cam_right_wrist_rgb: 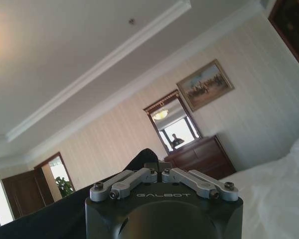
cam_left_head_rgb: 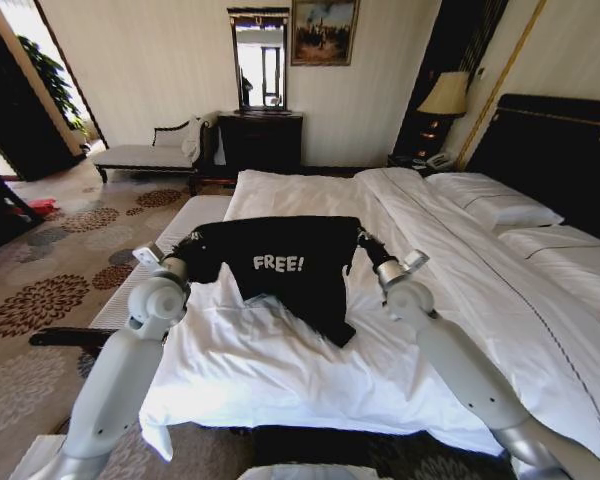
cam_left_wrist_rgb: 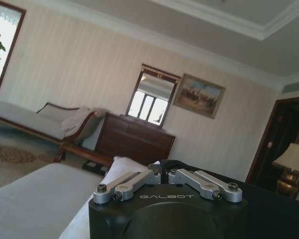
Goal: Fold the clothes on the bed.
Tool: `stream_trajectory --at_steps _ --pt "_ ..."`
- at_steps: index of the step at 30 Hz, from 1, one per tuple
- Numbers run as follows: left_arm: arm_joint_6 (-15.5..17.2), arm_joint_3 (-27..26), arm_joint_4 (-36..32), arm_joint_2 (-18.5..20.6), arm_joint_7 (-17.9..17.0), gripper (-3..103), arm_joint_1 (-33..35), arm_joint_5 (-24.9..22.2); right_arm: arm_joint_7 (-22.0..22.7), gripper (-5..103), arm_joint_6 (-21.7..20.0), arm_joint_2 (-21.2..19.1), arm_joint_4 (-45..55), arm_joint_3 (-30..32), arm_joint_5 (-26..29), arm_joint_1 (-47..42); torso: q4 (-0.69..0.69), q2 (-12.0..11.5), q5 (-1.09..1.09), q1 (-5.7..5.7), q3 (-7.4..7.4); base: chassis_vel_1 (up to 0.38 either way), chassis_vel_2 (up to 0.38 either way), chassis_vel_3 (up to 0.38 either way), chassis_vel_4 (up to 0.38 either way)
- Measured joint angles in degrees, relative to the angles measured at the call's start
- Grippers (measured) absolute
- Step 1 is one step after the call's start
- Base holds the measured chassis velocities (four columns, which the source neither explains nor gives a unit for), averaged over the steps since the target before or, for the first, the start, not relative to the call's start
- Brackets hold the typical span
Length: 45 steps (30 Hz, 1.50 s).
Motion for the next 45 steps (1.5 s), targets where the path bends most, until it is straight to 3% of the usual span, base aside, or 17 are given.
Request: stream_trajectory --at_steps 8,13,17,18,21,22,26,27,30,33,37,40,45 --pt "-2.42 -5.33 -9.09 7.83 2.93 1 2.8 -4.5 -3.58 0 2.8 -3.73 13.23 9.72 0.25 -9.38 0.0 0.0 0.0 -0.01 -0.01 0.0 0.0 0.0 0.0" --pt "-2.84 -11.31 -15.03 13.29 3.32 1 3.94 -11.43 -3.9 0 3.17 -7.39 22.36 16.84 4.43 -14.36 0.01 0.0 0.0 -0.01 -0.01 0.0 0.0 0.0 0.0" --pt "-3.39 -20.72 -19.93 17.71 3.54 1 6.92 -19.01 -2.05 0 3.14 -12.3 29.96 23.69 10.29 -15.85 -0.03 0.0 0.01 -0.01 -0.01 0.0 0.0 0.0 0.0" --pt "-3.39 -20.72 -19.93 17.71 3.54 1 6.92 -19.01 -2.05 0 3.14 -12.3 29.96 23.69 10.29 -15.85 -0.03 0.0 0.01 -0.01 -0.01 0.0 0.0 0.0 0.0" --pt "-3.6 -30.87 -22.99 19.95 4.01 1 11.99 -24.13 -0.61 0 2.84 -15.71 34.76 27.53 13.27 -15.07 0.02 0.0 -0.01 -0.01 0.0 0.0 0.0 0.0 0.0" --pt "-3.6 -30.87 -22.99 19.95 4.01 1 11.99 -24.13 -0.61 0 2.84 -15.71 34.76 27.53 13.27 -15.07 0.02 0.0 -0.01 -0.01 0.0 0.0 0.0 0.0 0.0" --pt "-3.62 -43.01 -24.2 21.19 4.3 1 17.84 -30.79 1.32 0 1.29 -19.07 36.05 33.73 16.17 -15.71 0.01 0.01 -0.01 -0.02 -0.01 0.0 0.0 0.0 0.0" --pt "-3.62 -43.01 -24.2 21.19 4.3 1 17.84 -30.79 1.32 0 1.29 -19.07 36.05 33.73 16.17 -15.71 0.01 0.01 -0.01 -0.02 -0.01 0.0 0.0 0.0 0.0" --pt "-3.53 -51.09 -24.2 21.02 5.5 1 24.12 -33.81 5.82 0 -1.01 -20.86 36.0 38.64 19.01 -17.2 0.0 0.01 0.0 0.0 0.0 0.0 0.0 0.0 0.0" --pt "-3.16 -54.46 -24.12 20.06 6.1 1 27.38 -34.7 8.97 0 -2.87 -21.18 35.89 41.15 19.14 -19.41 0.02 0.0 0.0 0.0 0.01 0.0 0.0 0.0 0.0" --pt "-2.38 -54.87 -24.02 19.01 5.93 1 28.62 -34.69 10.98 0 -3.98 -21.25 35.78 42.5 16.93 -22.11 0.0 0.0 0.0 0.0 0.0 0.0 0.0 0.0 0.0" --pt "-1.12 -51.23 -23.95 18.09 5.09 1 28.82 -32.49 13.22 0 -4.71 -21.25 35.65 42.5 16.36 -23.48 0.0 0.0 -0.02 0.0 0.0 0.0 0.0 0.0 0.0" --pt "-0.65 -49.57 -23.81 17.77 4.69 1 28.72 -31.4 13.76 0 -4.9 -21.09 35.48 42.18 16.2 -23.81 0.0 0.0 0.0 0.02 0.01 0.0 0.0 0.0 0.0"
